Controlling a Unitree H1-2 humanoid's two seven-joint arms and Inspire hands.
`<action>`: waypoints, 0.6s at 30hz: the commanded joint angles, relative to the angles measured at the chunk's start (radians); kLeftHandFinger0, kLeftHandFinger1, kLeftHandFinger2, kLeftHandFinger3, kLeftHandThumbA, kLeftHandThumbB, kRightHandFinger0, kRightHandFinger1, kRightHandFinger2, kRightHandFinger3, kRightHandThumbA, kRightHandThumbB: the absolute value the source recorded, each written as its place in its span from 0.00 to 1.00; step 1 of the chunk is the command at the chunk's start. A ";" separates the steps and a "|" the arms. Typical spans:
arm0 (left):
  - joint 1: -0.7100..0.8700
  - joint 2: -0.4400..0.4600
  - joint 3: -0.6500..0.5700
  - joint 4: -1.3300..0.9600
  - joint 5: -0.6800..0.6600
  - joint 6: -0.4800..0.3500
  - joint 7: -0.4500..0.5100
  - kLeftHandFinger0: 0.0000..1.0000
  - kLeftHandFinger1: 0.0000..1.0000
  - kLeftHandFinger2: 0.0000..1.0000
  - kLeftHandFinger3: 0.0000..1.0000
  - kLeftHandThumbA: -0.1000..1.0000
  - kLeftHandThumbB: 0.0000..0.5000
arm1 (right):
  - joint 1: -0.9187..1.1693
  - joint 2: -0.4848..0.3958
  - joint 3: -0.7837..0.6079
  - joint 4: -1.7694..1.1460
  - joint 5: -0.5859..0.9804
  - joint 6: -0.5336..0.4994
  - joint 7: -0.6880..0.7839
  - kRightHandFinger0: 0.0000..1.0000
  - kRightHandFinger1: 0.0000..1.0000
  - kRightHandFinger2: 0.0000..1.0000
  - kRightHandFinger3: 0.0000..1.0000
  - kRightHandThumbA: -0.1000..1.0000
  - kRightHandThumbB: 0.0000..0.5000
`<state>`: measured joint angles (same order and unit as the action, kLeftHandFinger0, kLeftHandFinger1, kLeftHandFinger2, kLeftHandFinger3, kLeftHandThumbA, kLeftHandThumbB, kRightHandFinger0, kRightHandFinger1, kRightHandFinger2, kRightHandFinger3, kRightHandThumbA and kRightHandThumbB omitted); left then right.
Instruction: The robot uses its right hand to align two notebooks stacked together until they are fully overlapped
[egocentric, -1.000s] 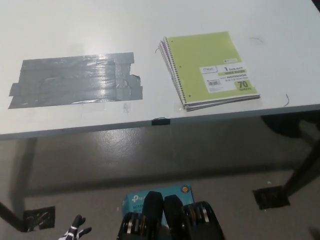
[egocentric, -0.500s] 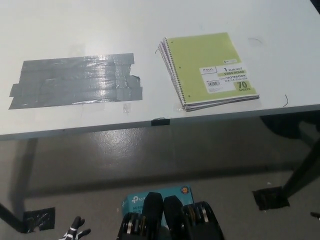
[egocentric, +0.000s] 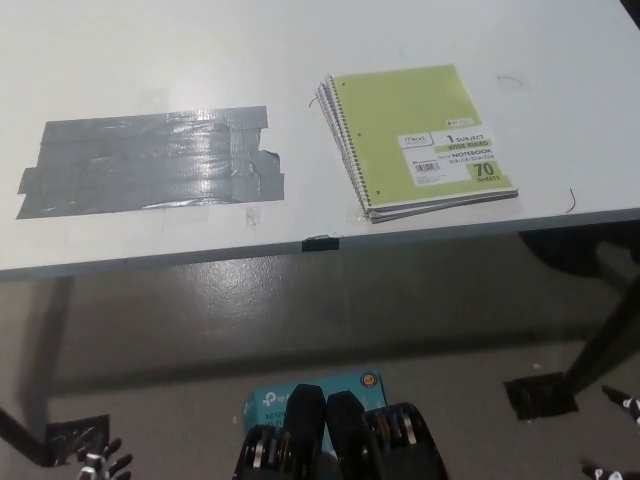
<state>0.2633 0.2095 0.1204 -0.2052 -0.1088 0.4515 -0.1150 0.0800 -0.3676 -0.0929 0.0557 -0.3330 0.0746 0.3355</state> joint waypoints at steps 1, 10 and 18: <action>0.003 -0.006 0.032 -0.007 -0.065 0.001 -0.019 0.90 1.00 1.00 1.00 1.00 0.71 | -0.023 0.036 -0.065 0.001 0.136 -0.057 -0.077 1.00 1.00 1.00 1.00 0.90 0.31; 0.016 0.004 0.047 -0.004 -0.137 -0.043 -0.080 1.00 1.00 1.00 1.00 1.00 0.93 | -0.037 0.128 -0.194 0.034 0.328 -0.128 -0.083 1.00 1.00 1.00 1.00 1.00 0.72; 0.023 0.075 0.018 0.011 -0.234 -0.084 -0.228 1.00 1.00 1.00 1.00 1.00 1.00 | -0.045 0.135 -0.209 0.028 0.399 -0.083 -0.052 1.00 1.00 1.00 1.00 1.00 1.00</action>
<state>0.2716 0.2582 0.1409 -0.1916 -0.2595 0.4281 -0.2419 0.0512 -0.2235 -0.2913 0.1026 -0.0326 0.0164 0.2853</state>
